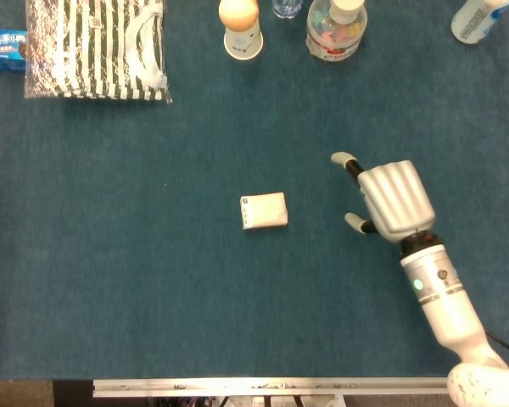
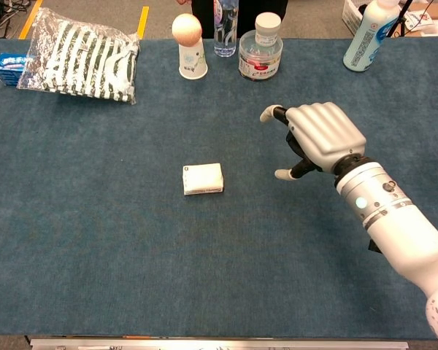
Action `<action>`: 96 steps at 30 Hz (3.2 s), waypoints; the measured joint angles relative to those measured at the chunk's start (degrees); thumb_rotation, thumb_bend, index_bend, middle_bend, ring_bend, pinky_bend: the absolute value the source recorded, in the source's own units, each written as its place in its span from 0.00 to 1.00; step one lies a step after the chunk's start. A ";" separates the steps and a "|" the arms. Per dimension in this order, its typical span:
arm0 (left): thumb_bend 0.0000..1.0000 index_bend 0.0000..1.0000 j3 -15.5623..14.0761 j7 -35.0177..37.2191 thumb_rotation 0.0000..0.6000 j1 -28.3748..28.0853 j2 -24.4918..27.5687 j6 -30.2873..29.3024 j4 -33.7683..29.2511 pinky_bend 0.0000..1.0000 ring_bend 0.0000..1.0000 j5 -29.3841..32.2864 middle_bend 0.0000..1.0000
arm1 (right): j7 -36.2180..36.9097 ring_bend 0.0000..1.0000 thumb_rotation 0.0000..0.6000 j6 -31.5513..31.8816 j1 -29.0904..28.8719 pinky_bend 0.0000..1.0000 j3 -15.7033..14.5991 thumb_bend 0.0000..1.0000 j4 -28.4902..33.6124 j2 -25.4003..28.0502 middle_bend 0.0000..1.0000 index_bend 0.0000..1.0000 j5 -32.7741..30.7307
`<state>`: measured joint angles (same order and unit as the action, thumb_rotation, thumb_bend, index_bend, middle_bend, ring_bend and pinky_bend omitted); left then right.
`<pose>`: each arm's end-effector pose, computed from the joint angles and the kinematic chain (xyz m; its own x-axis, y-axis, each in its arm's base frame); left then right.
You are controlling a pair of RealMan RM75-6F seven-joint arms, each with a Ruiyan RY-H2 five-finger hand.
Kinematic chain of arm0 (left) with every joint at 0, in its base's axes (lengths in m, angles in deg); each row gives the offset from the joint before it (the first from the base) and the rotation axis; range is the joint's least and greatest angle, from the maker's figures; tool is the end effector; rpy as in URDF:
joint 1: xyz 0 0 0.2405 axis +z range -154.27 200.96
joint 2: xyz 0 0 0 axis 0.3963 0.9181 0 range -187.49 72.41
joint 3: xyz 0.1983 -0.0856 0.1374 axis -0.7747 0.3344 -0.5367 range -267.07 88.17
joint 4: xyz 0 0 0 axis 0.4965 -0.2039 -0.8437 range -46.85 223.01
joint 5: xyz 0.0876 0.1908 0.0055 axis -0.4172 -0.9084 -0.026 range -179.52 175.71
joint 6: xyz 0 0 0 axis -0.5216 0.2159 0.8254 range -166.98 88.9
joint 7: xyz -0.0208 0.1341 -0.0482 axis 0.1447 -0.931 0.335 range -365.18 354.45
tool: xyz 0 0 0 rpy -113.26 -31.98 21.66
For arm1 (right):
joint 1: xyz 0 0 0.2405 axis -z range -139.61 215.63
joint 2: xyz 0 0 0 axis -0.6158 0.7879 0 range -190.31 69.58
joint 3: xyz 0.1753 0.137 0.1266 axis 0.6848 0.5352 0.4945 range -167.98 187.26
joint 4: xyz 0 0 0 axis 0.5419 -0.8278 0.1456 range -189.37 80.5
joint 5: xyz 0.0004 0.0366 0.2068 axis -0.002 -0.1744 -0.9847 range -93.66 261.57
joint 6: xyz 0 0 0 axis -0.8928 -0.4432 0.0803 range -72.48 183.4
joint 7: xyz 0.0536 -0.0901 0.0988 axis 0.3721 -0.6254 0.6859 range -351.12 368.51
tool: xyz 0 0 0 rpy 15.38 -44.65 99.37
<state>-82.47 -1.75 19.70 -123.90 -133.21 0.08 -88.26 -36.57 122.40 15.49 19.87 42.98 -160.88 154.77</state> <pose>-0.3103 0.1865 0.1845 0.3581 -0.2203 0.9073 0.9298 -0.0041 -0.3679 -0.1339 -0.2408 -0.0471 0.4504 -0.2015 0.8698 -0.8756 -0.2904 0.3861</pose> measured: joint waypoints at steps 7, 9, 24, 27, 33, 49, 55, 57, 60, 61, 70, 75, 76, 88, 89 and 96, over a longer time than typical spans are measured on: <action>0.00 0.61 -0.02 -0.11 1.00 0.07 0.04 -0.16 -0.06 0.50 0.39 -0.13 0.59 | 2.29 0.99 1.00 -1.29 -1.96 1.00 0.02 0.00 -0.95 -1.62 0.98 0.27 -2.79; 0.00 0.61 0.06 -0.22 1.00 0.18 0.28 -0.47 -0.25 0.50 0.39 -0.18 0.59 | 2.10 0.99 1.00 -1.32 -2.44 1.00 -0.07 0.00 -1.25 -2.23 0.98 0.27 -3.33; 0.00 0.61 0.74 -1.71 1.00 1.20 3.23 -0.78 -1.28 0.50 0.39 1.57 0.58 | 1.67 1.00 1.00 -1.53 -5.52 1.00 -1.82 0.00 -7.33 -10.27 1.00 0.27 -6.04; 0.00 0.61 0.53 -2.02 1.00 1.16 3.35 -0.39 -1.49 0.50 0.39 1.52 0.58 | 2.13 1.00 1.00 -1.85 -6.13 1.00 -2.06 0.00 -8.97 -11.90 1.00 0.27 -6.30; 0.00 0.61 0.38 -2.14 1.00 1.16 3.46 -0.22 -1.70 0.50 0.39 1.39 0.58 | 4.92 1.00 1.00 -1.45 -6.68 1.00 -2.05 0.00 -11.86 -14.20 1.00 0.27 -5.40; 0.00 0.61 -0.20 -2.61 1.00 0.98 3.40 0.62 -1.95 0.50 0.39 0.94 0.58 | 12.42 1.00 1.00 -1.46 -7.68 1.00 0.56 0.00 -18.50 -19.01 1.00 0.30 -4.81; 0.00 0.61 -0.48 -2.87 1.00 0.86 3.24 0.90 -1.96 0.50 0.39 0.60 0.58 | 12.93 1.00 1.00 -3.38 -8.21 1.00 1.53 0.00 -19.13 -19.52 1.00 0.30 -7.41; 0.00 0.61 -0.53 -2.93 1.00 0.84 3.19 0.96 -1.97 0.50 0.39 0.57 0.58 | 13.03 1.00 1.00 -3.87 -8.45 1.00 1.84 0.00 -19.25 -19.55 1.00 0.31 -8.12; 0.00 0.61 -0.52 -2.97 1.00 0.83 3.16 0.98 -1.94 0.50 0.39 0.61 0.58 | 13.43 1.00 1.00 -4.01 -8.67 1.00 2.08 0.00 -19.48 -19.68 1.00 0.34 -8.42; 0.00 0.61 -0.52 -2.96 1.00 0.84 3.17 0.97 -1.95 0.50 0.39 0.61 0.58 | 13.61 1.00 1.00 -4.04 -8.70 1.00 2.12 0.00 -19.53 -19.73 1.00 0.34 -8.48; 0.00 0.61 -0.46 -2.96 1.00 0.92 3.23 0.73 -2.11 0.50 0.39 0.56 0.58 | 14.82 1.00 1.00 -4.78 -9.09 1.00 2.70 0.00 -19.55 -19.70 1.00 0.41 -9.94; 0.00 0.61 -0.50 -2.88 1.00 0.98 3.29 0.61 -2.16 0.50 0.39 0.46 0.58 | 14.63 1.00 1.00 -4.73 -9.30 1.00 2.90 0.00 -19.54 -19.61 1.00 0.46 -10.80; 0.00 0.61 -0.50 -2.86 1.00 0.98 3.30 0.61 -2.17 0.50 0.39 0.46 0.58 | 14.60 1.00 1.00 -4.70 -9.33 1.00 2.92 0.00 -19.54 -19.60 1.00 0.47 -10.93; 0.00 0.61 -0.58 -2.77 1.00 1.00 3.35 0.59 -2.18 0.50 0.39 0.28 0.58 | 13.97 1.00 1.00 -4.31 -9.67 1.00 3.19 0.11 -19.57 -19.50 1.00 0.58 -12.67; 0.00 0.61 -0.59 -2.77 1.00 0.99 3.35 0.61 -2.17 0.50 0.39 0.29 0.58 | 13.90 1.00 1.00 -4.23 -9.73 1.00 3.22 0.12 -19.55 -19.51 1.00 0.58 -12.81; 0.00 0.61 -0.55 -2.77 1.00 0.97 3.32 0.65 -2.22 0.50 0.39 0.36 0.58 | 15.70 1.00 1.00 -4.42 -9.87 1.00 2.57 0.00 -19.29 -18.89 1.00 0.46 -11.24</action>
<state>-83.01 -4.52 20.67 -120.57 -132.56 -2.14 -87.91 -20.87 117.97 5.62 22.44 23.68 -179.77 143.53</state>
